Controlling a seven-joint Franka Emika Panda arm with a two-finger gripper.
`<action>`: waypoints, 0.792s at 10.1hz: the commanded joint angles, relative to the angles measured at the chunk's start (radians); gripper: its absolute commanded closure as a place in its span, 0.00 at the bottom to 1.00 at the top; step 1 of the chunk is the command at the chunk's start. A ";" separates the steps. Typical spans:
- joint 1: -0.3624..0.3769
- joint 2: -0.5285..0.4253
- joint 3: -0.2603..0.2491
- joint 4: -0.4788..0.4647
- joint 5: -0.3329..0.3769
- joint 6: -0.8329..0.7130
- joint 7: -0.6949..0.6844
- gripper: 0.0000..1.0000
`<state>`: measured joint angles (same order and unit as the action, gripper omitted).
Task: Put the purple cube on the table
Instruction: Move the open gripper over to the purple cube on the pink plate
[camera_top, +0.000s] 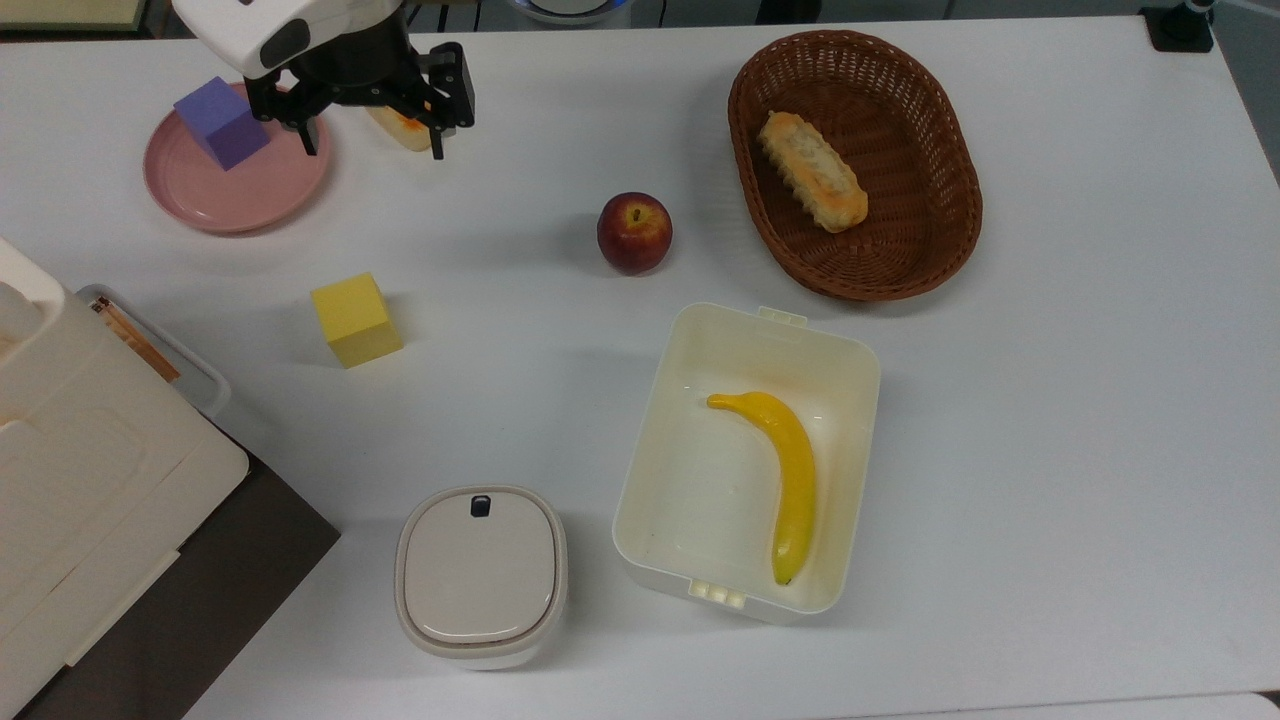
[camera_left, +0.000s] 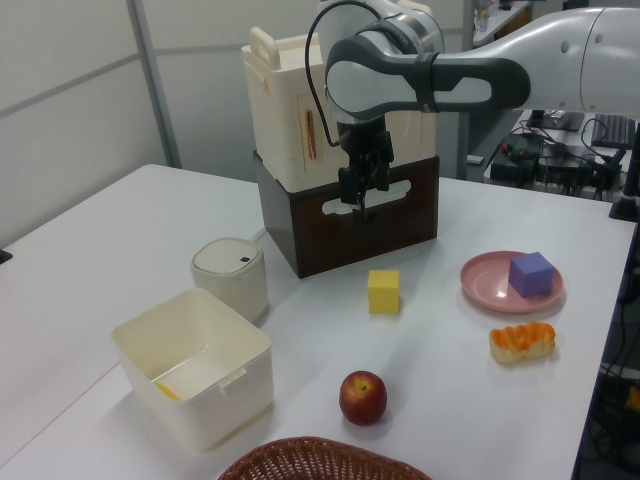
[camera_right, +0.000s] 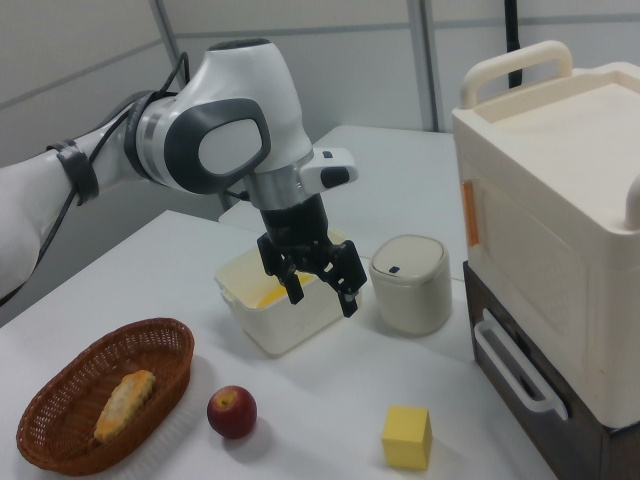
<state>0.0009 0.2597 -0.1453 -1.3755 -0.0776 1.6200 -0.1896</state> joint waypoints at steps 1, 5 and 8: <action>0.008 -0.025 -0.005 -0.026 0.022 -0.036 0.004 0.00; 0.005 -0.022 -0.002 -0.025 0.025 -0.077 -0.001 0.00; -0.011 -0.023 -0.013 -0.019 0.009 -0.156 -0.076 0.00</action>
<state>0.0030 0.2577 -0.1440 -1.3793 -0.0748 1.5414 -0.2124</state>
